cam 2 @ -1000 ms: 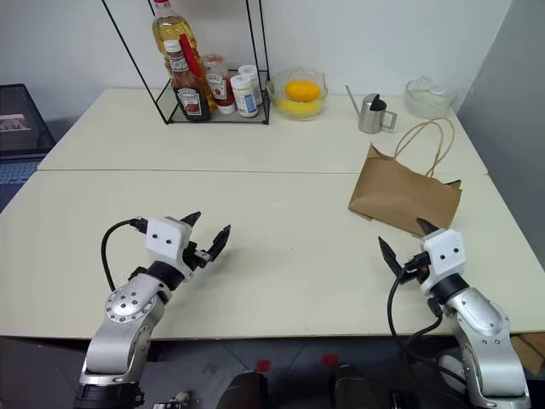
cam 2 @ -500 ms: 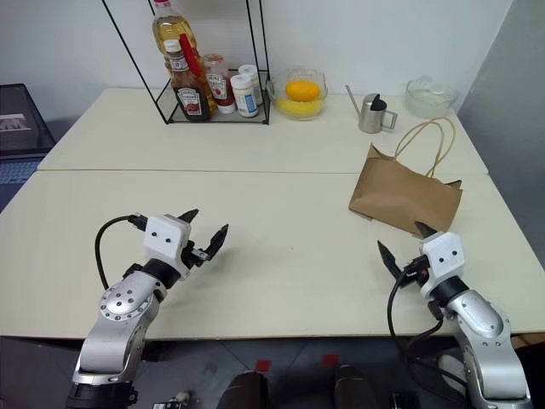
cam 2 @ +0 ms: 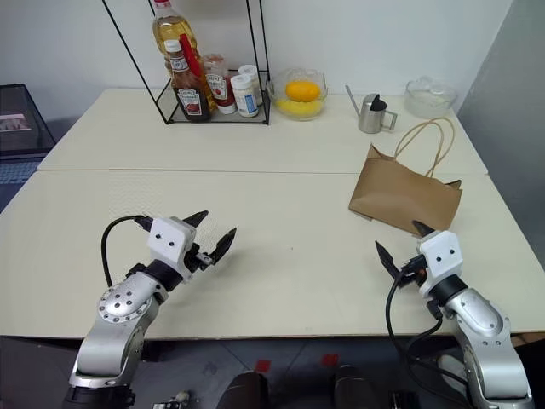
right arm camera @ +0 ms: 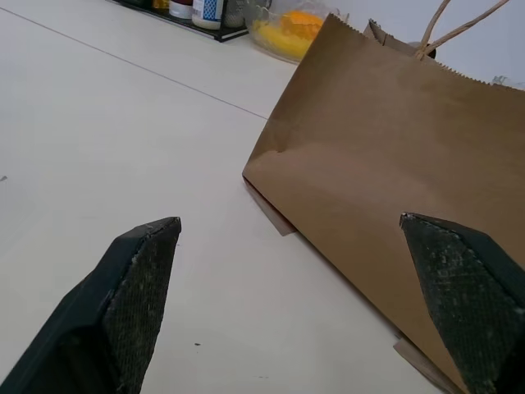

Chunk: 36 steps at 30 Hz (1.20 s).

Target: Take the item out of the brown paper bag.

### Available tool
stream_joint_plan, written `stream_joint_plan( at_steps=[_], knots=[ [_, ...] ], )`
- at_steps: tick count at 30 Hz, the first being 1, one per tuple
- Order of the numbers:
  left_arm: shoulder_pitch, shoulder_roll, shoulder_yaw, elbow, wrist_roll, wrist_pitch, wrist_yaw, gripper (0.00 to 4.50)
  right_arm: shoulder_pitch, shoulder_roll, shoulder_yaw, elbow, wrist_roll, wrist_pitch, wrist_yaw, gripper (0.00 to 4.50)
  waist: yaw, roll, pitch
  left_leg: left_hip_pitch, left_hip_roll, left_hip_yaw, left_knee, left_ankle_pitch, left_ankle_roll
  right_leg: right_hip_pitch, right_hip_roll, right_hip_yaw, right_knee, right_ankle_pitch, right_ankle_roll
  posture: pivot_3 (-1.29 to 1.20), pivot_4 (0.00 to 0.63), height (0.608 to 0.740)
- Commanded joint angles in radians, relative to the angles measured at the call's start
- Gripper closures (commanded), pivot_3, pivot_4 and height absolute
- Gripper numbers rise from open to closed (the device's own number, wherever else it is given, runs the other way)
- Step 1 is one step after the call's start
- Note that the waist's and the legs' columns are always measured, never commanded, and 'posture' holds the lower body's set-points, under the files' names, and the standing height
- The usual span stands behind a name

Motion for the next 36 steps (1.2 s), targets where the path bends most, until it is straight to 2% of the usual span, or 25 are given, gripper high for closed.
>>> stream_joint_plan(
  at_steps=[1,5,9,12,14,22,27,36],
  knots=[
    [-0.04,0.077,0.011,-0.031,-0.075,-0.007,-0.134,0.93,0.001,-0.007,-0.037,-0.058,0.011,-0.01,-0.01,0.0,0.0,0.0,0.0,0.0,0.0,0.0,0.0,0.0,0.0,0.0,0.0,0.0,0.0,0.0,0.0,0.0,0.15,0.74],
    [-0.148,0.16,0.027,0.005,-0.152,0.044,-0.242,0.93,-0.032,-0.035,-0.079,-0.099,0.007,0.006,-0.022,0.0,0.001,0.0,0.0,0.0,0.0,0.0,0.0,0.0,0.0,0.0,0.0,0.0,0.0,0.0,0.0,0.0,0.15,0.74],
    [-0.25,0.206,0.023,-0.009,-0.279,0.178,-0.33,0.93,-0.097,-0.085,-0.137,-0.144,0.021,0.073,-0.038,0.0,-0.001,0.0,0.0,0.0,0.0,0.0,0.0,0.0,0.0,0.0,0.0,0.0,0.0,0.0,0.0,0.0,0.15,0.74],
    [-0.316,0.264,-0.025,-0.032,-0.329,0.258,-0.421,0.93,-0.188,-0.132,-0.178,-0.157,0.053,0.184,-0.056,0.0,-0.001,0.0,0.0,-0.001,0.0,0.0,0.0,0.0,0.0,0.0,0.0,0.0,0.0,0.0,0.0,0.0,0.15,0.74],
    [-0.381,0.281,-0.066,-0.033,-0.343,0.293,-0.461,0.93,-0.305,-0.176,-0.189,-0.131,0.075,0.317,-0.086,0.0,-0.003,0.0,0.001,-0.001,0.0,0.0,0.0,0.0,0.0,0.0,0.0,0.0,0.0,0.0,0.0,0.0,0.15,0.74],
    [-0.484,0.244,-0.1,-0.028,-0.371,0.345,-0.464,0.93,-0.665,-0.258,-0.15,0.046,0.12,0.713,-0.138,0.0,-0.003,0.0,0.001,-0.003,-0.001,-0.001,0.0,0.0,0.0,-0.001,0.0,0.001,-0.001,0.0,0.0,0.0,0.15,0.74],
    [-0.493,0.229,-0.114,-0.029,-0.367,0.344,-0.459,0.93,-0.81,-0.267,-0.118,0.207,0.117,0.803,-0.138,0.0,-0.003,0.0,0.001,-0.004,-0.001,-0.001,0.0,0.0,0.0,-0.002,0.0,0.001,-0.002,0.0,0.0,0.0,0.15,0.74],
    [-0.495,0.231,-0.125,-0.017,-0.347,0.328,-0.466,0.93,-1.0,-0.27,-0.074,0.466,0.099,0.811,-0.123,0.0,-0.003,0.001,0.001,-0.005,-0.001,-0.001,0.0,0.0,0.001,-0.003,0.0,0.002,-0.002,0.0,0.0,0.0,0.15,0.74]
  ],
)
